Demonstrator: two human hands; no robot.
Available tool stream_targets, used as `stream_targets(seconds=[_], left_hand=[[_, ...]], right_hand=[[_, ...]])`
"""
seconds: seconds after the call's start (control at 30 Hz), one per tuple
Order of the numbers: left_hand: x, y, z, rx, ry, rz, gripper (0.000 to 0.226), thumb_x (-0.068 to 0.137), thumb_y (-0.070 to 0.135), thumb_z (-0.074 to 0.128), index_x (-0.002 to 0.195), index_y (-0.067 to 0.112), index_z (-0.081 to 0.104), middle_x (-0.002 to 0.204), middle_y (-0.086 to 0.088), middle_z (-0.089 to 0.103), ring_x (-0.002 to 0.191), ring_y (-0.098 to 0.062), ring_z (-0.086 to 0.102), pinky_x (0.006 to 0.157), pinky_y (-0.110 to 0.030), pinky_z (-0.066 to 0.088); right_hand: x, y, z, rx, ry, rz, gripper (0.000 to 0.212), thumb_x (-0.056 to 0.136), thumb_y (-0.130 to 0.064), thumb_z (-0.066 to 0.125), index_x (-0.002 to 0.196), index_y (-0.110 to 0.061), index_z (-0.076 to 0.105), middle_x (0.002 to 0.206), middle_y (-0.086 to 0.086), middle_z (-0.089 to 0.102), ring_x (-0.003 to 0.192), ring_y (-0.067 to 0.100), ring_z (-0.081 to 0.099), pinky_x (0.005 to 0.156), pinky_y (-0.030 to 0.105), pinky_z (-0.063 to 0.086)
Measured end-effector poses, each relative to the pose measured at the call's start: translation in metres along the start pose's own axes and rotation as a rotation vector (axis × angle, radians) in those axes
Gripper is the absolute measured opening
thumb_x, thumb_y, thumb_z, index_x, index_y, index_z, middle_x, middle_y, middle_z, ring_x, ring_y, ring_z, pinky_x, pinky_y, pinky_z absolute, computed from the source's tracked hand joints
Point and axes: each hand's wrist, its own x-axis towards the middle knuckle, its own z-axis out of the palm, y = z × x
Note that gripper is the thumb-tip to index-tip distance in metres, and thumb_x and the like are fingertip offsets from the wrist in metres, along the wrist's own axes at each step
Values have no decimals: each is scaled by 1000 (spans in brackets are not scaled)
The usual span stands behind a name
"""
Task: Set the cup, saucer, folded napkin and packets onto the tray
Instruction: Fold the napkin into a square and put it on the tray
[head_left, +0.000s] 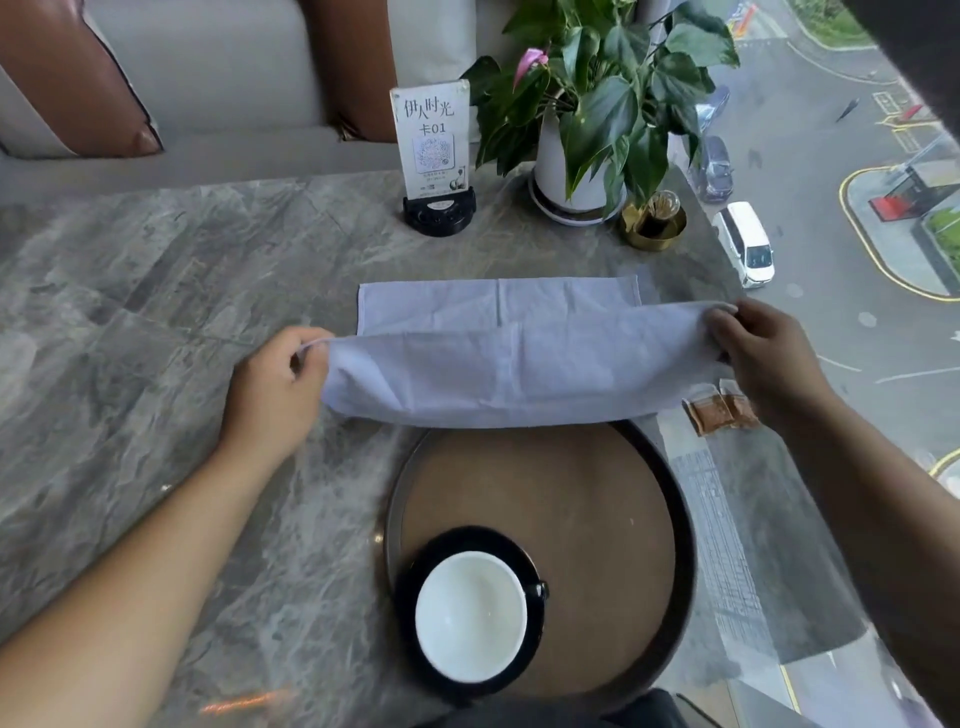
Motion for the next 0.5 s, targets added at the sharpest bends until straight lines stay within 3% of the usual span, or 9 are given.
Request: stream_targets(seconds=[0.2, 0.4, 0.5], left_hand=[[97, -21, 55, 100, -72, -125, 20, 90, 25, 46, 96, 20, 65, 82, 0, 64, 76, -21, 57, 63, -27, 37], [138, -42, 94, 235, -132, -164, 21, 93, 28, 46, 100, 18, 63, 90, -10, 66, 80, -30, 55, 71, -34, 43], [144, -43, 106, 270, -146, -151, 22, 93, 26, 46, 99, 15, 63, 91, -12, 67, 82, -33, 56, 72, -36, 44]], right_hand=[[99, 21, 60, -243, 4, 110, 32, 90, -28, 49, 68, -7, 59, 63, 10, 59, 50, 21, 46, 47, 26, 32], [141, 46, 88, -435, 3, 124, 32, 89, -24, 46, 62, -7, 47, 64, 12, 52, 67, 30, 50, 56, 31, 30], [145, 57, 93, -490, 5, 146, 32, 87, -24, 44, 59, -9, 40, 61, 9, 48, 68, 31, 49, 52, 30, 29]])
